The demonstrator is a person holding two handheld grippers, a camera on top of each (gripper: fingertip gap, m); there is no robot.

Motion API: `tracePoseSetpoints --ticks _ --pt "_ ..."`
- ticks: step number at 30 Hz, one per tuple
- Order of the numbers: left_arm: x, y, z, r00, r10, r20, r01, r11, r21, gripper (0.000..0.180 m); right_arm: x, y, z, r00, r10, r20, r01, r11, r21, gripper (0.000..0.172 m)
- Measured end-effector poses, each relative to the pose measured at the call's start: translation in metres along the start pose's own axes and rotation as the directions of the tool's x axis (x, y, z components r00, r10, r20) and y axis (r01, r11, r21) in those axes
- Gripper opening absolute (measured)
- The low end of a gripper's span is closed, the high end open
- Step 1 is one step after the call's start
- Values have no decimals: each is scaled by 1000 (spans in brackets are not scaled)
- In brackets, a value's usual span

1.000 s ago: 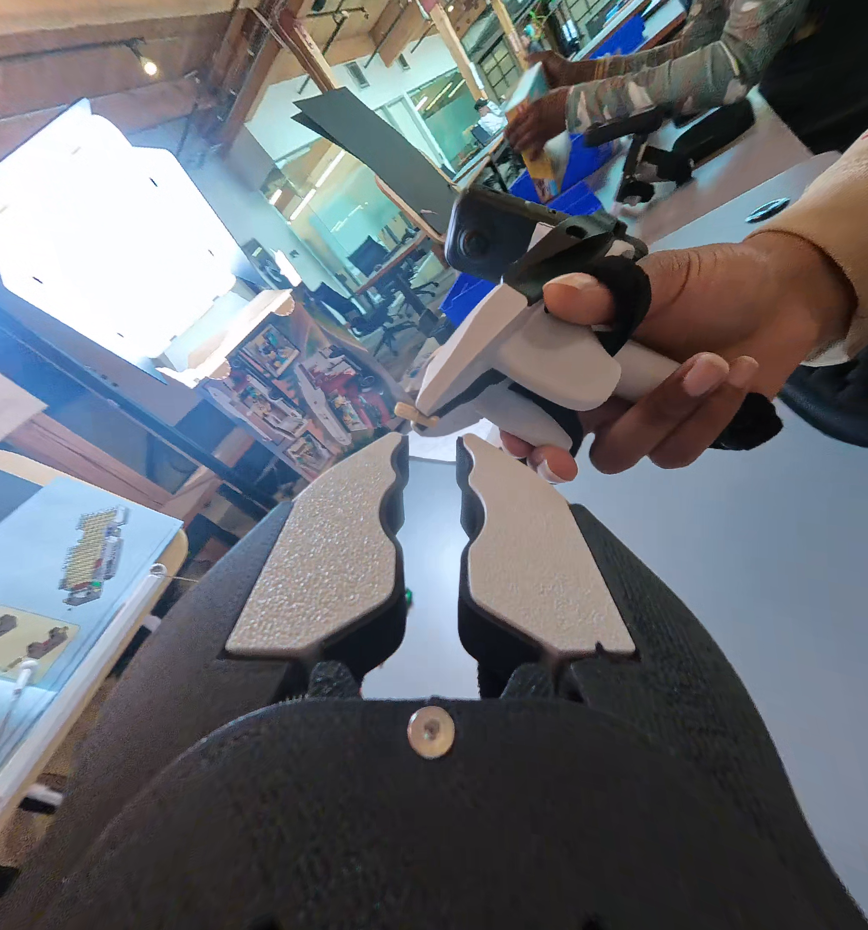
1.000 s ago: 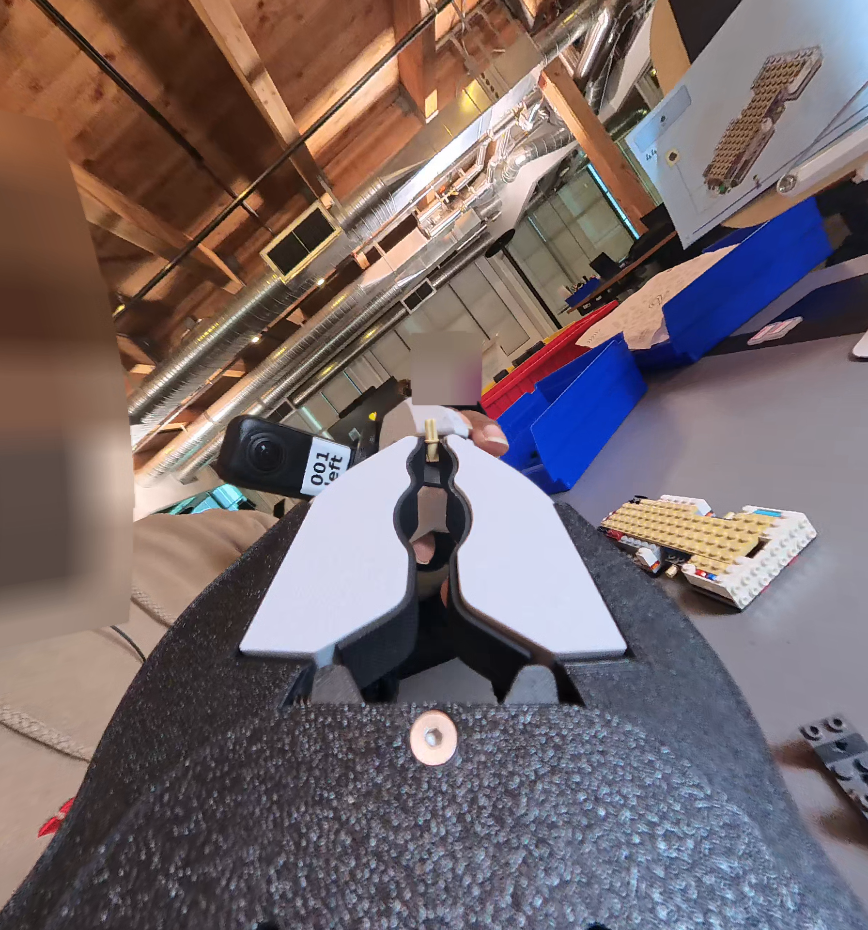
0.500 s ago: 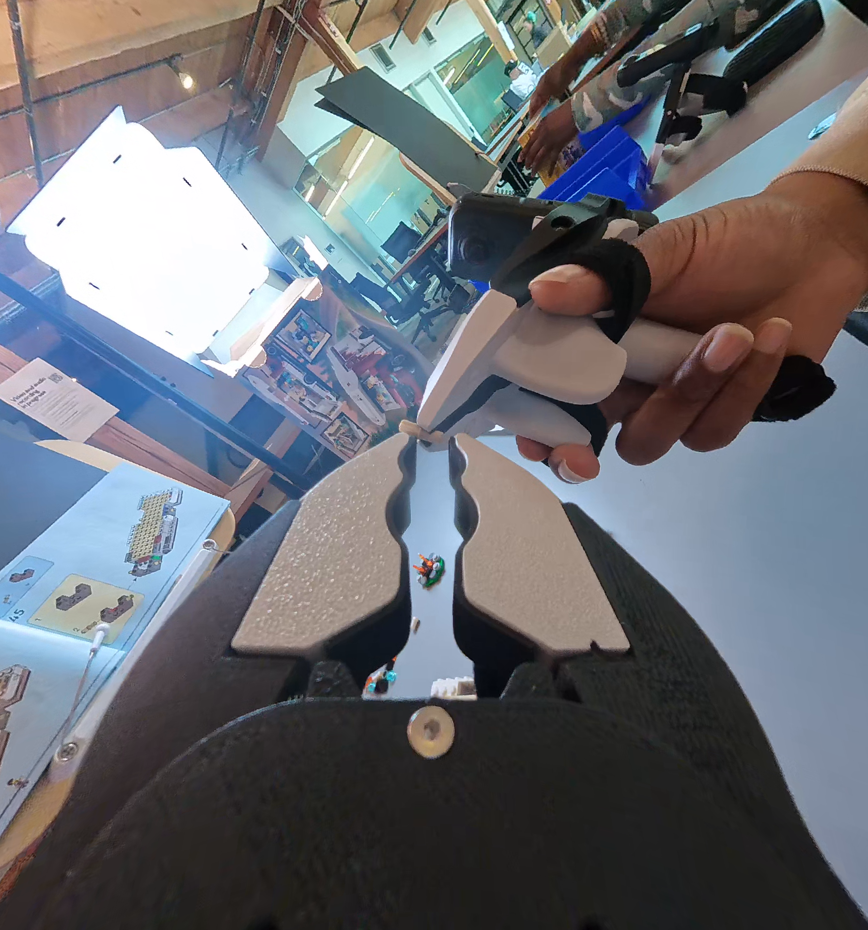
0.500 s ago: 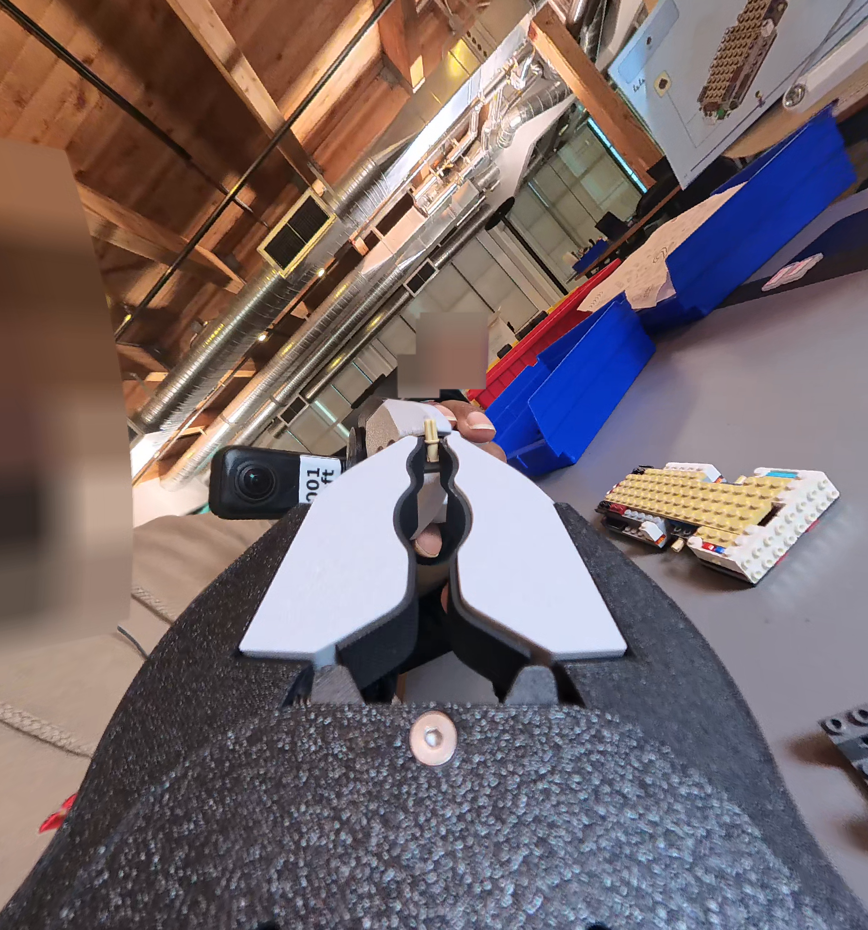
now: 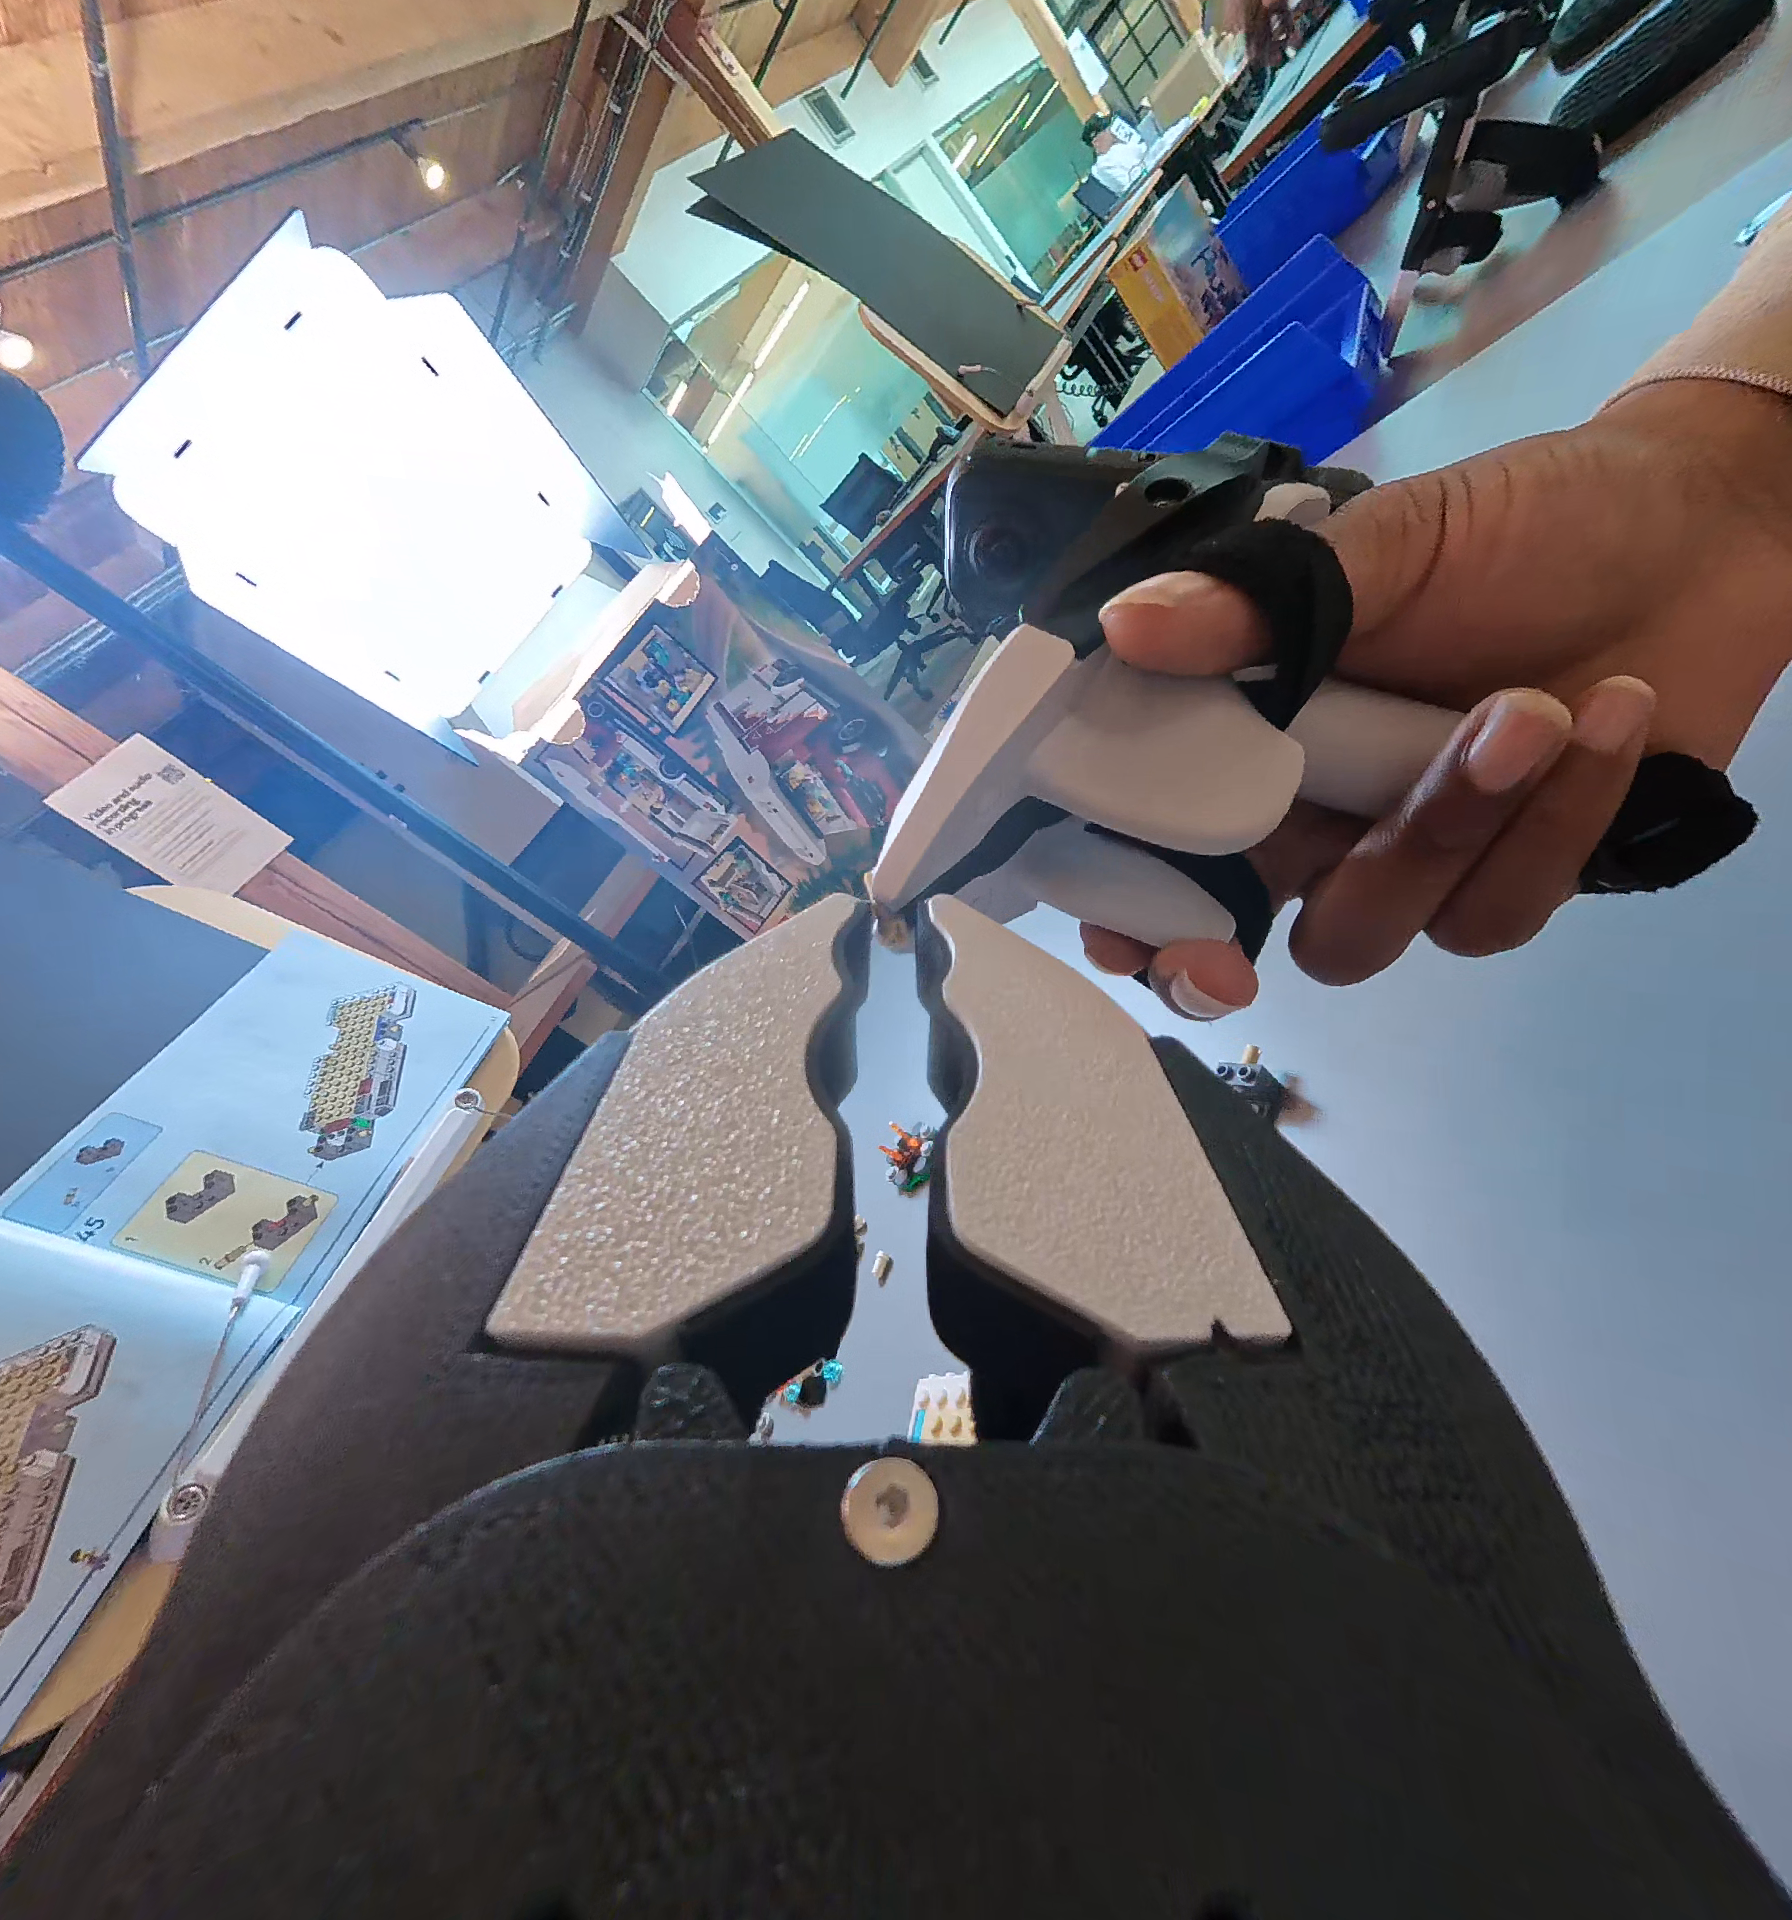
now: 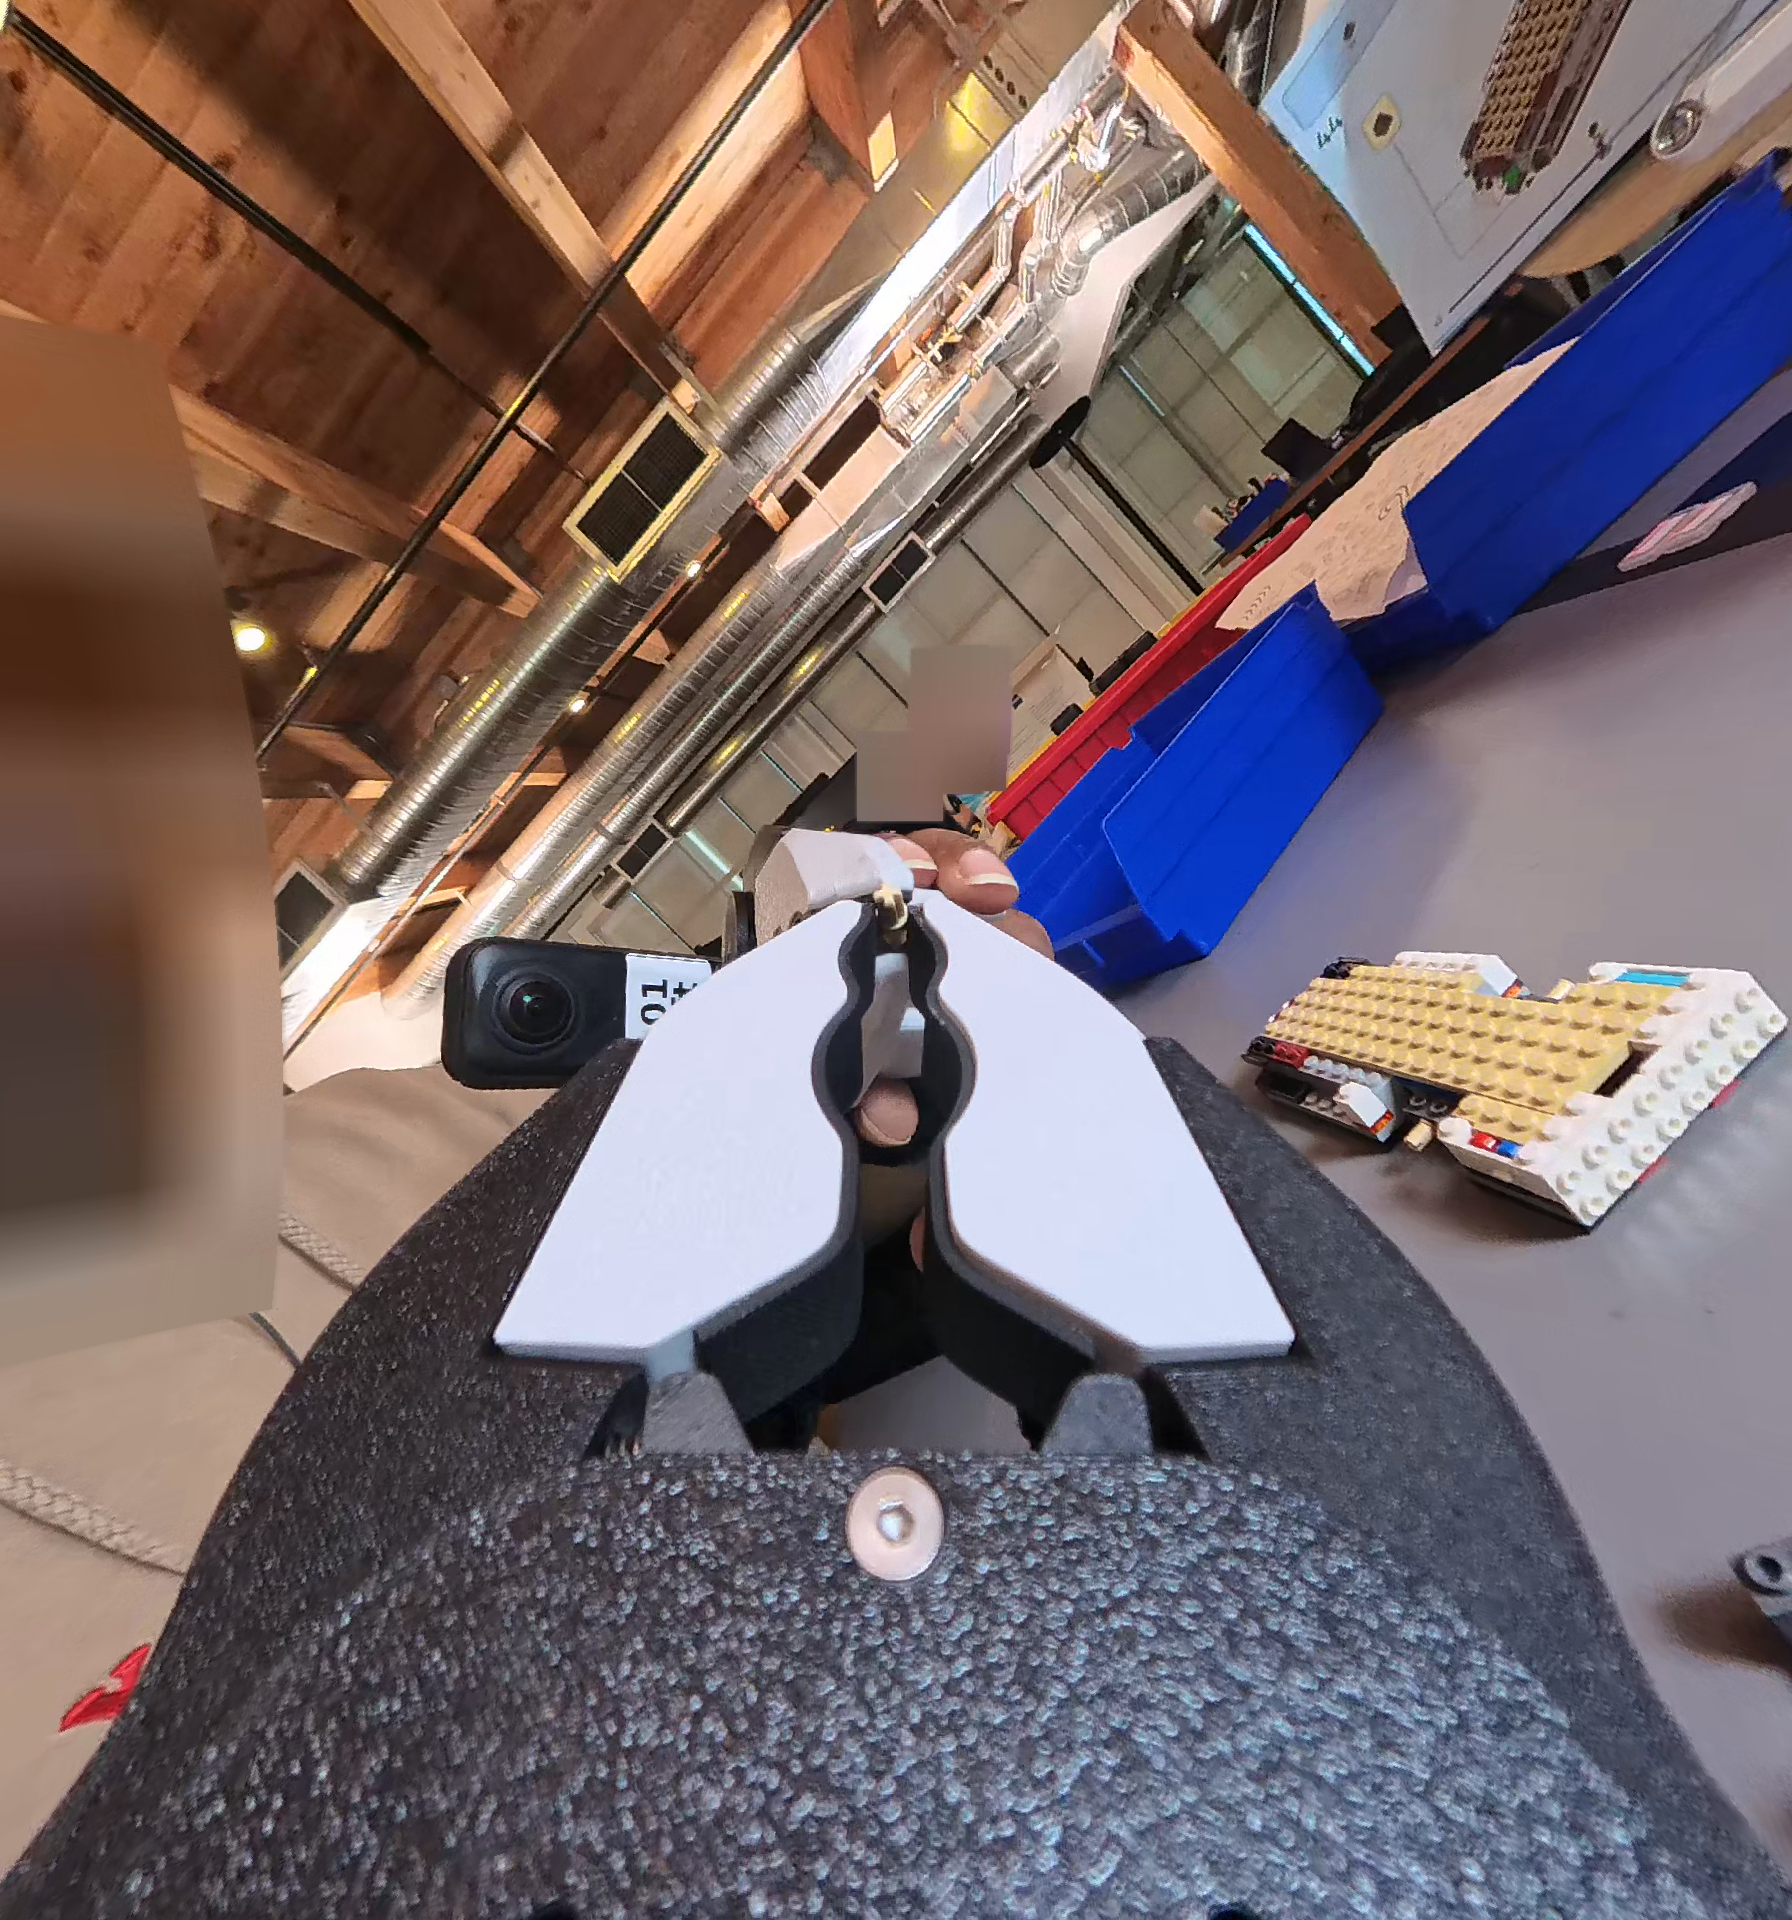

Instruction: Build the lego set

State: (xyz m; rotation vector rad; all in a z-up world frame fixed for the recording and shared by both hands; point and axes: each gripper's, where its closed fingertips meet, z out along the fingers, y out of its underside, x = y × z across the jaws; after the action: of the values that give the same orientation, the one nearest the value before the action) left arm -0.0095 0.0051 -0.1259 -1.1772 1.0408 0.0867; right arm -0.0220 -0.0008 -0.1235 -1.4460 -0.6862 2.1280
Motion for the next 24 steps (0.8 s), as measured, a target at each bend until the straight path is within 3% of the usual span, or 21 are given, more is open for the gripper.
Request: tracePoseSetpoints --ticks 8,10,12,14,15,17,19,24 --pt "6 4 -2 998 -7 -65 6 1000 -17 5 3 5 -2 1000 18 14 -18 998 -62 6" --pt "7 6 -4 991 -71 -113 69 997 -20 5 7 4 -7 999 -49 -13 47 990 -137 17" --pt "10 16 -5 970 -176 -168 167 984 -65 4 17 -1 -20 976 -207 -69 183 950 -253 21" --pt "16 27 -8 922 -304 -239 279 951 -130 4 36 0 -42 891 -430 -142 332 834 -441 21" --pt "19 33 -10 897 -356 -263 324 933 -158 4 50 3 -57 819 -549 -165 381 736 -560 21" --pt "28 44 -14 844 -438 -311 387 897 -212 4 78 17 -91 677 -723 -140 378 504 -777 24" --pt "36 53 -17 809 -484 -334 422 873 -244 4 94 40 -114 643 -762 -76 303 344 -889 28" --pt "48 62 -16 774 -514 -370 428 855 -292 4 115 62 -113 635 -773 -21 267 245 -932 30"
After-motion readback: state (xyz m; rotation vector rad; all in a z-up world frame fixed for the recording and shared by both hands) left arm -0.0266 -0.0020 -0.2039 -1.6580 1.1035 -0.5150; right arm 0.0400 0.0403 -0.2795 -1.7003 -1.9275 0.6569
